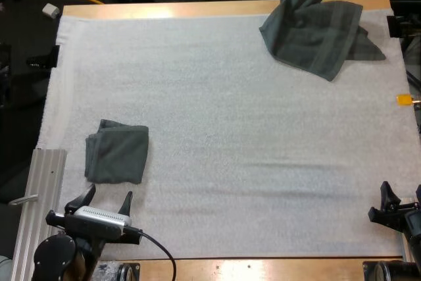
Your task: Pick towel from pile, fold and stack
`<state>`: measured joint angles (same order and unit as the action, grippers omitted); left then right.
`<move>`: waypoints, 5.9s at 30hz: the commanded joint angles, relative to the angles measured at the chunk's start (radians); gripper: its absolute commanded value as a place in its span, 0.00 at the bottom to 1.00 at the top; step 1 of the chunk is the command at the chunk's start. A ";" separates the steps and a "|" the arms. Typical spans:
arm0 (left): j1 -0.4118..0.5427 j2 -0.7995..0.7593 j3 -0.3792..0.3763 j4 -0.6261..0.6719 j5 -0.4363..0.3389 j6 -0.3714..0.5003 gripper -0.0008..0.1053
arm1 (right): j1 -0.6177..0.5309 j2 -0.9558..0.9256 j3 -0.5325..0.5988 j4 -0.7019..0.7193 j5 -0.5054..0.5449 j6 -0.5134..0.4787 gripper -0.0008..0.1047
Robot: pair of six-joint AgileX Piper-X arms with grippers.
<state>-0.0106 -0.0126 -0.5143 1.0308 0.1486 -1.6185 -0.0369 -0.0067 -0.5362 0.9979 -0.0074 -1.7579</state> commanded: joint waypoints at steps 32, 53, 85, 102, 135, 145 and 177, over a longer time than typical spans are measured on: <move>-0.001 -0.144 -0.004 -0.012 0.016 -0.023 0.61 | 0.000 -0.041 -0.024 -0.004 0.006 0.006 0.62; -0.128 0.103 -0.178 -0.061 0.155 -0.023 0.61 | 0.003 0.219 -0.289 0.054 -0.336 -0.017 0.62; -0.203 0.270 -0.255 -0.106 0.231 -0.025 0.61 | 0.148 1.048 -0.402 -0.532 -0.306 0.427 0.62; -0.202 0.263 -0.252 -0.094 0.230 -0.035 0.62 | 0.227 1.496 -0.578 -0.656 -0.085 0.585 0.62; -0.203 0.269 -0.252 -0.089 0.227 -0.037 0.62 | 0.153 2.045 -0.879 -0.755 -0.063 0.745 0.61; -0.202 0.269 -0.253 -0.088 0.229 -0.035 0.62 | 0.155 2.061 -0.879 -0.750 -0.094 0.763 0.25; -0.203 0.270 -0.253 -0.097 0.238 -0.038 0.61 | 0.296 1.313 -0.900 -0.494 -0.086 0.158 0.01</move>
<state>-0.2088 0.2554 -0.7616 0.9388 0.3796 -1.6493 0.2462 1.3815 -1.4276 0.4341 -0.0805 -1.5807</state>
